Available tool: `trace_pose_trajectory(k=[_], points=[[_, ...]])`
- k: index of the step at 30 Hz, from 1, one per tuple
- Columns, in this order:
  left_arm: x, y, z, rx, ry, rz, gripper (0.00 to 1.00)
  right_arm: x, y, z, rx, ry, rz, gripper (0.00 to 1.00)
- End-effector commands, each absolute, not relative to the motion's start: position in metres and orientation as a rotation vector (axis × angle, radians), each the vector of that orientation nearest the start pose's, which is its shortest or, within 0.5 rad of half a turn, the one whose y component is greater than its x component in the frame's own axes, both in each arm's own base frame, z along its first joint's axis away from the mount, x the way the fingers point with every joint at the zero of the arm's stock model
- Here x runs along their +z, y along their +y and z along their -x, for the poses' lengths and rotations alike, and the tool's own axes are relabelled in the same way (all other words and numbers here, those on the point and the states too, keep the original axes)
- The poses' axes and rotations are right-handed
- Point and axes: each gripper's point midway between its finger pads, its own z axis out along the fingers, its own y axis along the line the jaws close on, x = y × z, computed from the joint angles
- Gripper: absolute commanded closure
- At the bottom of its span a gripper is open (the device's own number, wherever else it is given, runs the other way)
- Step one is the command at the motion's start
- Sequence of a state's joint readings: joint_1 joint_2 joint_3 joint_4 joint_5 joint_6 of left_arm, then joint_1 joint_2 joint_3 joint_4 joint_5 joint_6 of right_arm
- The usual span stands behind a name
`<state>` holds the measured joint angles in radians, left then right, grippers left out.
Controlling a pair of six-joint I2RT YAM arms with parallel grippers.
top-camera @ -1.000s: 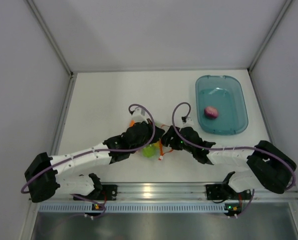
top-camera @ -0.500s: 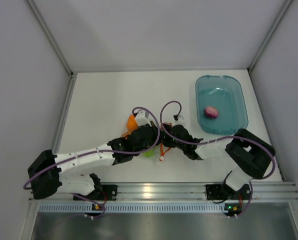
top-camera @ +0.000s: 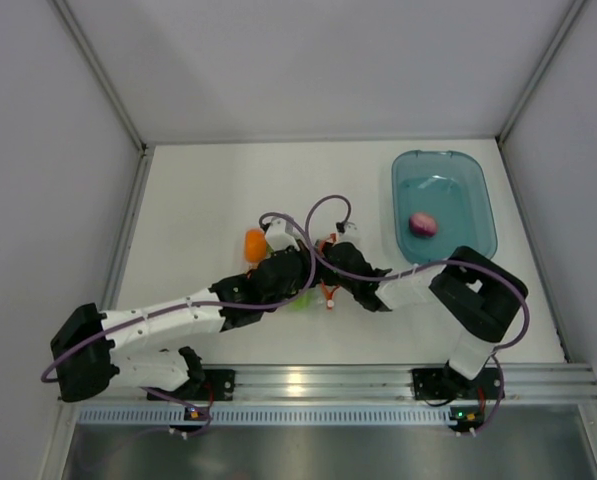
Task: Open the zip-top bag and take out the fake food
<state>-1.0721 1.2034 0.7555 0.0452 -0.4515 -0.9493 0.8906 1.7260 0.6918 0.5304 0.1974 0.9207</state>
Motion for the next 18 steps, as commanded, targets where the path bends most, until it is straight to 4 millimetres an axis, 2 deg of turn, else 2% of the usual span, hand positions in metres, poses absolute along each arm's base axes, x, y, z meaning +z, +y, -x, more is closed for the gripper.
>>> trace_pose_trajectory(k=[1, 2, 4, 5, 9, 10, 11, 13, 14, 16, 17, 18], points=[[0.219, -0.315, -0.232, -0.922, 1.925, 0.232, 1.0, 0.044, 0.333, -0.274, 0.801, 2.182, -0.112, 0.65], [0.215, -0.311, -0.233, -0.898, 1.931, 0.237, 1.0, 0.056, 0.332, -0.274, 0.813, 2.154, -0.112, 0.65], [0.208, -0.303, -0.237, -0.849, 1.94, 0.256, 1.0, 0.063, 0.327, -0.271, 0.808, 2.133, -0.089, 0.65], [0.206, -0.302, -0.238, -0.841, 1.945, 0.26, 1.0, 0.075, 0.325, -0.27, 0.813, 2.109, -0.084, 0.65], [0.196, -0.294, -0.247, -0.828, 1.965, 0.299, 1.0, 0.098, 0.315, -0.264, 0.805, 2.059, -0.074, 0.65], [0.194, -0.294, -0.248, -0.835, 1.972, 0.304, 1.0, 0.103, 0.313, -0.263, 0.801, 2.051, -0.07, 0.65], [0.194, -0.293, -0.251, -0.829, 1.971, 0.31, 1.0, 0.116, 0.311, -0.263, 0.809, 2.022, -0.07, 0.65], [0.193, -0.291, -0.254, -0.822, 1.97, 0.319, 1.0, 0.122, 0.305, -0.259, 0.795, 2.021, -0.06, 0.64], [0.192, -0.29, -0.254, -0.817, 1.97, 0.323, 1.0, 0.135, 0.301, -0.258, 0.802, 1.991, -0.061, 0.64], [0.192, -0.287, -0.256, -0.813, 1.968, 0.332, 1.0, 0.14, 0.292, -0.255, 0.788, 1.985, -0.063, 0.65], [0.191, -0.286, -0.257, -0.809, 1.969, 0.337, 1.0, 0.152, 0.286, -0.255, 0.785, 1.953, -0.077, 0.65], [0.192, -0.283, -0.258, -0.808, 1.962, 0.346, 1.0, 0.156, 0.281, -0.254, 0.772, 1.946, -0.082, 0.65]])
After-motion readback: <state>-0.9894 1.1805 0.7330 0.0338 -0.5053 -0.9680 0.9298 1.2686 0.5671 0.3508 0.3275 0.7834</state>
